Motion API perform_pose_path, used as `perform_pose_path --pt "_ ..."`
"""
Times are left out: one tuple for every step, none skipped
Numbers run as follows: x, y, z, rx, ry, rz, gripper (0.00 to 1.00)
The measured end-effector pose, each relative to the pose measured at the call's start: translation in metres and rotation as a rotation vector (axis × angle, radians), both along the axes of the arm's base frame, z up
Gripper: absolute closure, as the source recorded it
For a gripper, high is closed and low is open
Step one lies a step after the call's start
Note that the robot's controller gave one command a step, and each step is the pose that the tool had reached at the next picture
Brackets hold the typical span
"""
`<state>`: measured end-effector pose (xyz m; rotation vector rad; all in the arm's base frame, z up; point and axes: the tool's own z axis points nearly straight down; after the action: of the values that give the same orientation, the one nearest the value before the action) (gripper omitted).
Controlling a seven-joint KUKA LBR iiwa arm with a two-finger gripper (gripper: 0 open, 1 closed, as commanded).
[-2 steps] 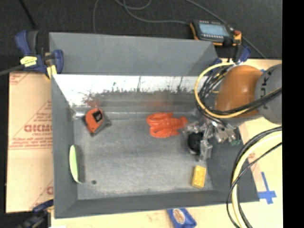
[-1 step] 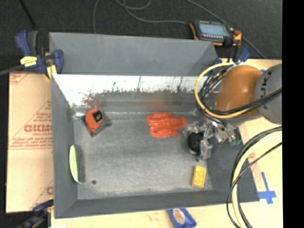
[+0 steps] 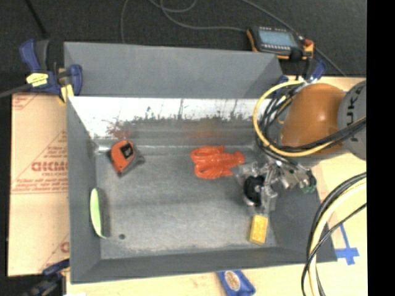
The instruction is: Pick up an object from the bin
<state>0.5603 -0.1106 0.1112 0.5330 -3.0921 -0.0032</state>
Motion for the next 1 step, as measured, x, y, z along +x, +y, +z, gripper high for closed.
perform_pose_path --pt "0.0308 -0.0013 0.0409 -0.002 -0.006 0.032 1.00"
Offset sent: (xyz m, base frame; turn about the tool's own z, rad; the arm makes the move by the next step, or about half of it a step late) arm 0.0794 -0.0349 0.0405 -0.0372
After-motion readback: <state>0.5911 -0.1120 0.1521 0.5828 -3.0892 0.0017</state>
